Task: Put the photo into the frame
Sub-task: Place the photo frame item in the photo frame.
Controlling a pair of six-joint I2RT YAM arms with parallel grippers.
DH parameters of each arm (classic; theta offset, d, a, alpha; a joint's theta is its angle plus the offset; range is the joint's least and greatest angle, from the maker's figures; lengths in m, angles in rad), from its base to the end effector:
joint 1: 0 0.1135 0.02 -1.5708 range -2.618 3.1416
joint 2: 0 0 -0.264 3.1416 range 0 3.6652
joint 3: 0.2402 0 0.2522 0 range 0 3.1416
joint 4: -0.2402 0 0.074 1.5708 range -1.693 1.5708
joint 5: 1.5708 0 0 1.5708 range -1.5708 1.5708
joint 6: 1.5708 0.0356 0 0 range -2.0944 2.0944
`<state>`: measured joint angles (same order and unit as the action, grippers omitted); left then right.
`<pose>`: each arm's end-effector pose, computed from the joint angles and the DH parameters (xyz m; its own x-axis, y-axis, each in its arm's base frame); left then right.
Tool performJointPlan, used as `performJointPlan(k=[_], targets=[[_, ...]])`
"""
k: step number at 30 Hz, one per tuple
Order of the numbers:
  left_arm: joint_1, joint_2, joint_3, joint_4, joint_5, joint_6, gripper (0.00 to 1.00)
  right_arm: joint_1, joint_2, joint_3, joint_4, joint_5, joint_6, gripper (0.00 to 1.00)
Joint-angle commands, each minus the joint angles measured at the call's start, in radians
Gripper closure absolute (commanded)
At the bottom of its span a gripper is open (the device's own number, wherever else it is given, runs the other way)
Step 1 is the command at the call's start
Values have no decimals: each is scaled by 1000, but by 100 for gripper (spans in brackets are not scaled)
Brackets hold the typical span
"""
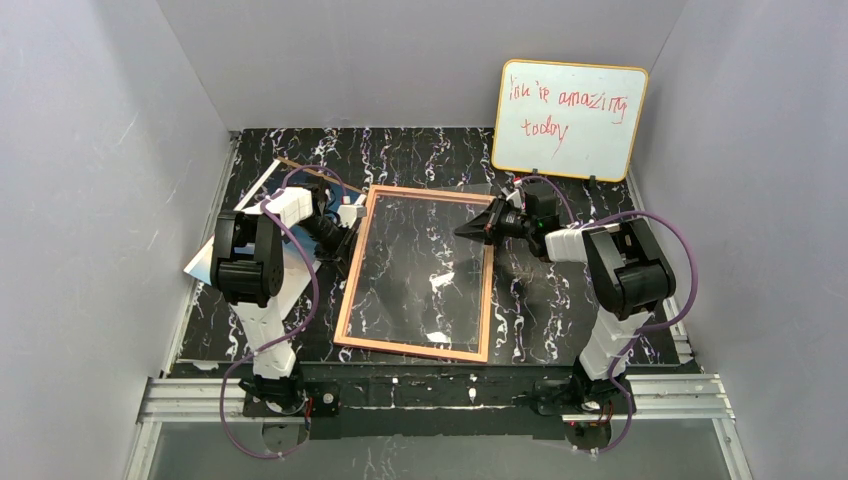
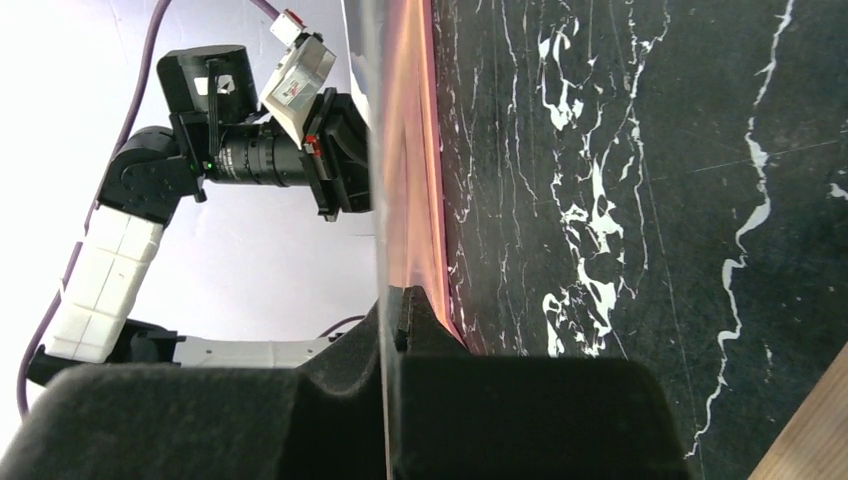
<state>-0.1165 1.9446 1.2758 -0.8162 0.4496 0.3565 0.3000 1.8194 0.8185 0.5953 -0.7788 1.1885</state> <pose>0.3507 -0.0566 0.1488 -0.8779 0.4192 -0.2314 0.4781 0.7938 -0.3759 0.3355 0.1300 0.1563 -0.9079 0.4104 -0.0856 0.0412 0.2907 0.9559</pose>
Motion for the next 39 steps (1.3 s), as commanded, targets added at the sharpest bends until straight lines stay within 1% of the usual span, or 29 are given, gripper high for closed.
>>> performJointPlan(k=[1, 10, 18, 26, 34, 39], targets=[[-12, 27, -36, 1, -19, 24, 100, -10, 6, 4, -3, 19, -29, 99], [-14, 35, -41, 0, -19, 30, 100, -10, 13, 7, 77, 1, -2, 99], [-20, 42, -45, 3, -16, 30, 100, 16, 5, -7, 216, -32, 61, 99], [-28, 43, -44, 5, -17, 27, 100, 40, 29, -2, 266, -38, 90, 99], [-29, 40, -46, 5, -18, 28, 100, 44, 50, -22, 241, -9, 100, 99], [-29, 40, -47, 5, -21, 31, 100, 43, 48, -25, 187, 14, 63, 99]])
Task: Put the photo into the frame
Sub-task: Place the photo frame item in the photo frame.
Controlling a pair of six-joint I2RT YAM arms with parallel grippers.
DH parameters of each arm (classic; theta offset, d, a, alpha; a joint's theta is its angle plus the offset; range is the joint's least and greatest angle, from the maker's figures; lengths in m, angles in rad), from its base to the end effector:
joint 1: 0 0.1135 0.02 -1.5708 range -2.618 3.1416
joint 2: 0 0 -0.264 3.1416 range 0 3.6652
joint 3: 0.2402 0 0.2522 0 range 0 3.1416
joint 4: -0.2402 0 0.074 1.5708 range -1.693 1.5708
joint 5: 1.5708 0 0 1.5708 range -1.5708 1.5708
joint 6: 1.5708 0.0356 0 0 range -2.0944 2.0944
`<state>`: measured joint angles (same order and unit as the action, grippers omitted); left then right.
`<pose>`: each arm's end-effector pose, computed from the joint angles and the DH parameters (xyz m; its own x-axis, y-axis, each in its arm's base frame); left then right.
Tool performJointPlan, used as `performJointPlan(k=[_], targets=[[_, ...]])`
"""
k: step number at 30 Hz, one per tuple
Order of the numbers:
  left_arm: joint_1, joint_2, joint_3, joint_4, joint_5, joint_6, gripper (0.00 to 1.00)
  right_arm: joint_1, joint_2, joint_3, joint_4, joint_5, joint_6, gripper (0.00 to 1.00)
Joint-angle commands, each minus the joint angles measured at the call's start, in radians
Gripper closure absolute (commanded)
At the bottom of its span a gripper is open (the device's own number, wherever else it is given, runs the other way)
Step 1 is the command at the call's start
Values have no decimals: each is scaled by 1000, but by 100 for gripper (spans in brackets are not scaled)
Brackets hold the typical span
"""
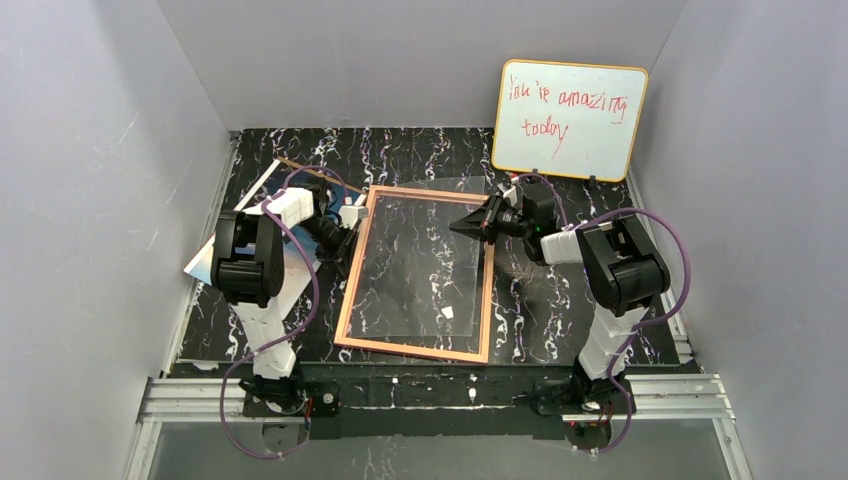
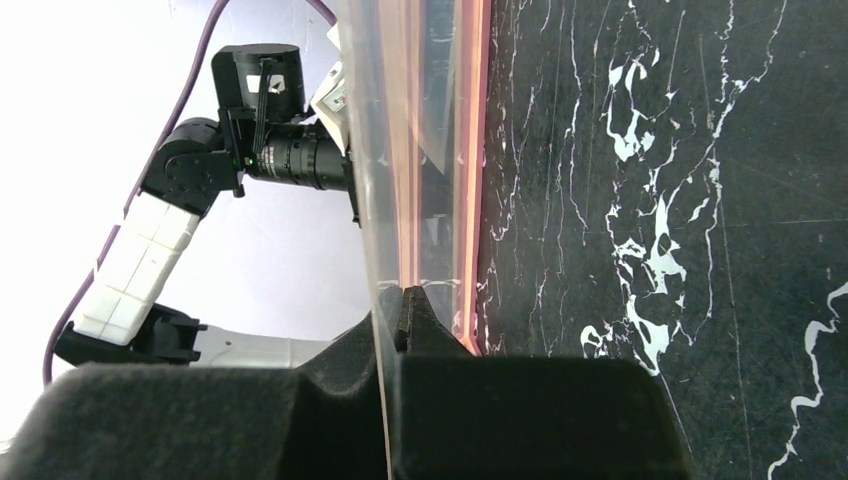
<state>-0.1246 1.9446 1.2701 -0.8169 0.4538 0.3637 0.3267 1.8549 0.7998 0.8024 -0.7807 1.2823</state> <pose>0.3489 -0.0594 0.1475 -0.8724 0.4315 -0.2296 0.4885 0.7854 -0.3802 0.3359 0.1403 0.1586 -0.9046 0.4126 -0.1068 -0.0215 0.2061 0.9783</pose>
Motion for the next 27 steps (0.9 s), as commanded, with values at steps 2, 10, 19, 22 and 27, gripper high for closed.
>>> performJointPlan(k=[2, 10, 19, 22, 27], targets=[[-20, 42, -42, 5, -25, 24, 100, 17, 9, 4, -49, 23, -48, 99], [-20, 39, -37, 3, -19, 24, 100, 27, -34, 92, -287, 74, -152, 99], [-21, 33, -37, 2, -24, 24, 100, 86, 3, 331, -715, 213, -352, 73], [-21, 31, -36, 2, -27, 24, 100, 95, 1, 357, -778, 245, -372, 62], [-21, 34, -34, 3, -27, 23, 100, 102, 3, 377, -852, 282, -394, 44]])
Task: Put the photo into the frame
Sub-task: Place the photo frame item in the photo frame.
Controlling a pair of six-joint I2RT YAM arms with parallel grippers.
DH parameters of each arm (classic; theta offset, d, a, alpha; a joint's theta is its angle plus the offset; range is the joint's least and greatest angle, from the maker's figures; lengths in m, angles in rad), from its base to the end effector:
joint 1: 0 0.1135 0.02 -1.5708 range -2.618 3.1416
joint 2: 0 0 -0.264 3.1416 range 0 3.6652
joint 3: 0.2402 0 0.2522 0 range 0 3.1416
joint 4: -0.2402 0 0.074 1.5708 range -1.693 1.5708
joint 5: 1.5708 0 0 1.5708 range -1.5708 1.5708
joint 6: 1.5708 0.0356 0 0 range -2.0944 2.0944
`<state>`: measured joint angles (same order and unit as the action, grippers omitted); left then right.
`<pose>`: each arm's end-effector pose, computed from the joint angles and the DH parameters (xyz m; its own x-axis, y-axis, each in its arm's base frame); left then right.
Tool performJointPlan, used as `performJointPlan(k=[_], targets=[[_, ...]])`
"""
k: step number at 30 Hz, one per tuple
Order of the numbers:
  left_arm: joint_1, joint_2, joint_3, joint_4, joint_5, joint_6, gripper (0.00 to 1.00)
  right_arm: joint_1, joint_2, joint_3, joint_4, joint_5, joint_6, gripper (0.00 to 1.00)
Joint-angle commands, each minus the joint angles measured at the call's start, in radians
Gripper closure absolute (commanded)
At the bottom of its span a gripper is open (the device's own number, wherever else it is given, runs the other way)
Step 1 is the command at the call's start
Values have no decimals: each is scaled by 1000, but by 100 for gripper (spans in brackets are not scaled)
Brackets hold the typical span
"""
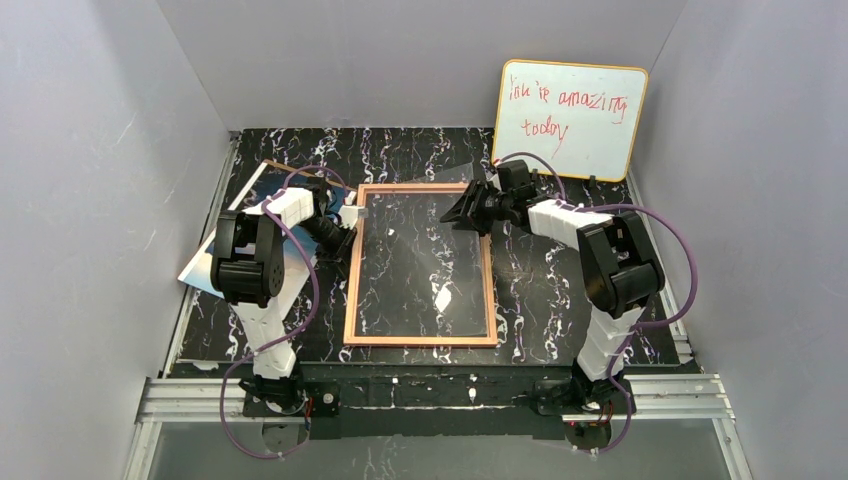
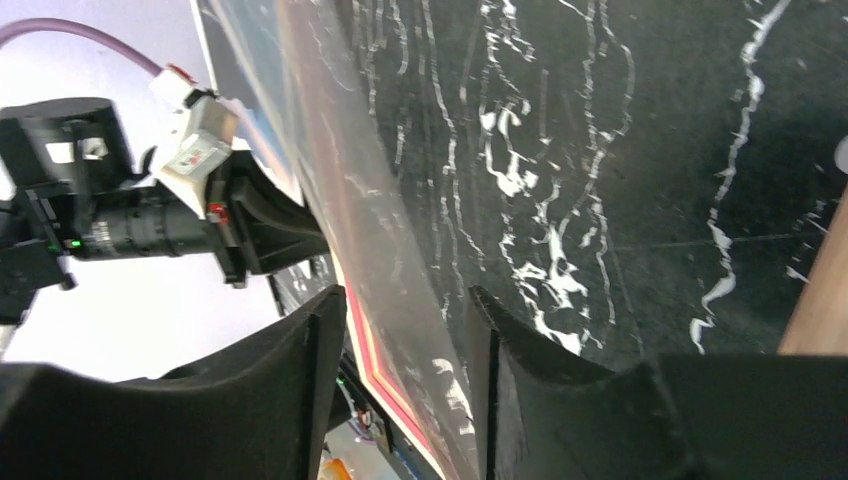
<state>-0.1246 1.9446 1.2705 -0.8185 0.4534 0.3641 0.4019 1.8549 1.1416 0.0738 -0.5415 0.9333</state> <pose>0.3488 -0.0594 0.1476 -0.8725 0.4319 -0.2285 0.4884 0.7854 -0.3802 0.3631 0.1743 0.1896 -0.9021 0.3648 -0.2304 0.0153 0.5607 0.8279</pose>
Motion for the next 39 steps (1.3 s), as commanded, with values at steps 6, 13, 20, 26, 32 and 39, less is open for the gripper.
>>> performJointPlan(k=[6, 13, 20, 26, 32, 39], targets=[[-20, 29, -40, 7, -31, 25, 100, 46, 5, 86, -201, 111, -90, 25], [-20, 27, -40, 7, -31, 26, 100, 60, 27, 161, -320, 176, -132, 15], [-20, 27, -45, 10, -32, 30, 100, 103, 52, 261, -489, 319, -208, 1], [-20, 26, -45, 10, -32, 27, 100, 123, 69, 324, -575, 409, -244, 1], [-20, 26, -50, 12, -34, 30, 100, 125, 79, 351, -614, 440, -269, 1], [-20, 23, -52, 12, -34, 31, 100, 125, 82, 353, -621, 446, -282, 1]])
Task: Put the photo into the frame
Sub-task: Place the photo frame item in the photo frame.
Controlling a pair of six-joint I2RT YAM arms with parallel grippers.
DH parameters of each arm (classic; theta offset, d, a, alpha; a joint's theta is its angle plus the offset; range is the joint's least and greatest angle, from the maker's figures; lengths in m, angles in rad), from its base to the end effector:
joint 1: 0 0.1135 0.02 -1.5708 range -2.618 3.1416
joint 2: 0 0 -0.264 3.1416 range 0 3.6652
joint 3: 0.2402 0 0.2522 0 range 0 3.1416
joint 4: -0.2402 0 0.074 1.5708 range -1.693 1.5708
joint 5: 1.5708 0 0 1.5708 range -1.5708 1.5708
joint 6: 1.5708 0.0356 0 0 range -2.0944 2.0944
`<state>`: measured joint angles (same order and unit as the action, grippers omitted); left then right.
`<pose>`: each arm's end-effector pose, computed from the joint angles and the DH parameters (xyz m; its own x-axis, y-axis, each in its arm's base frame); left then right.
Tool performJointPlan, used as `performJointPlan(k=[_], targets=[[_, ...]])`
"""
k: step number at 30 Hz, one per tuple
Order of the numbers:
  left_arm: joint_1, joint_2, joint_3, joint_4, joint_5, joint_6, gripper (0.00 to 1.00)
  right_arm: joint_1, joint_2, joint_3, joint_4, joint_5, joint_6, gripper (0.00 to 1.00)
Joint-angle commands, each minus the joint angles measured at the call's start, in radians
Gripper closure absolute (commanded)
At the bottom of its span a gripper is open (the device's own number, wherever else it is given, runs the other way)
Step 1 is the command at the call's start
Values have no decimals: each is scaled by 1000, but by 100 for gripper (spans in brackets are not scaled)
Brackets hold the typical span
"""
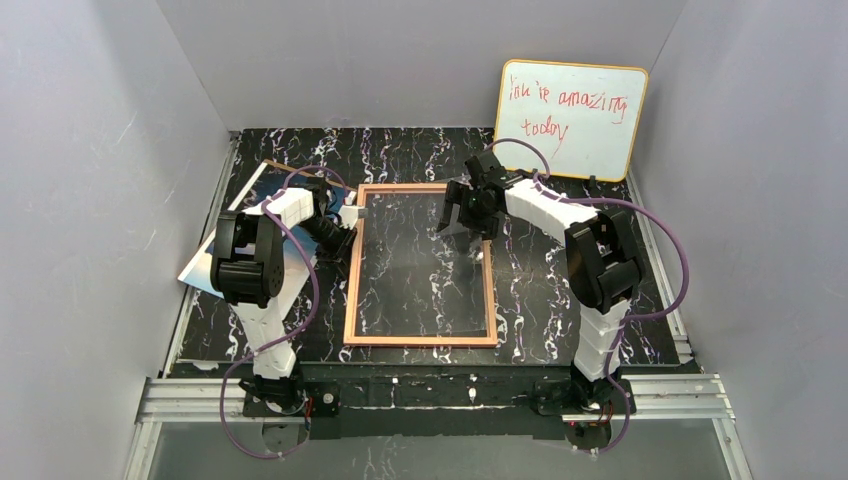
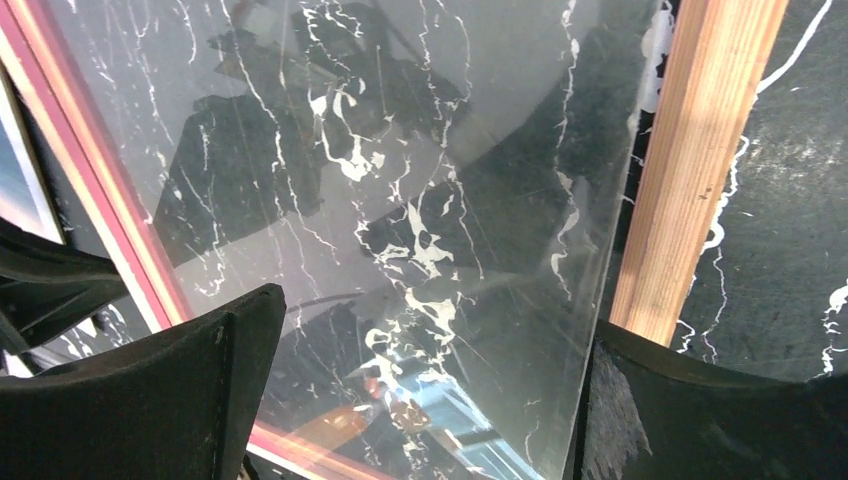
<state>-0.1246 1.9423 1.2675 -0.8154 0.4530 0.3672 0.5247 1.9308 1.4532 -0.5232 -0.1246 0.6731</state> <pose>0.3485 -0.0593 0.1476 -0.8704 0.4343 -0.2318 0.4920 0.7841 -0.3783 0.3588 0.2128 0.2092 -0.9158 0.1847 -0.3567 0.0202 0.9081 0.4182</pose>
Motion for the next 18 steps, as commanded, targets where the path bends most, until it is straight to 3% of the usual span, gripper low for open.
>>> performJointPlan(k=[1, 18], targets=[[-20, 25, -49, 9, -35, 29, 100, 3, 7, 44, -26, 34, -25, 1], [-20, 28, -48, 7, -33, 28, 100, -13, 5, 35, -43, 46, -43, 1]])
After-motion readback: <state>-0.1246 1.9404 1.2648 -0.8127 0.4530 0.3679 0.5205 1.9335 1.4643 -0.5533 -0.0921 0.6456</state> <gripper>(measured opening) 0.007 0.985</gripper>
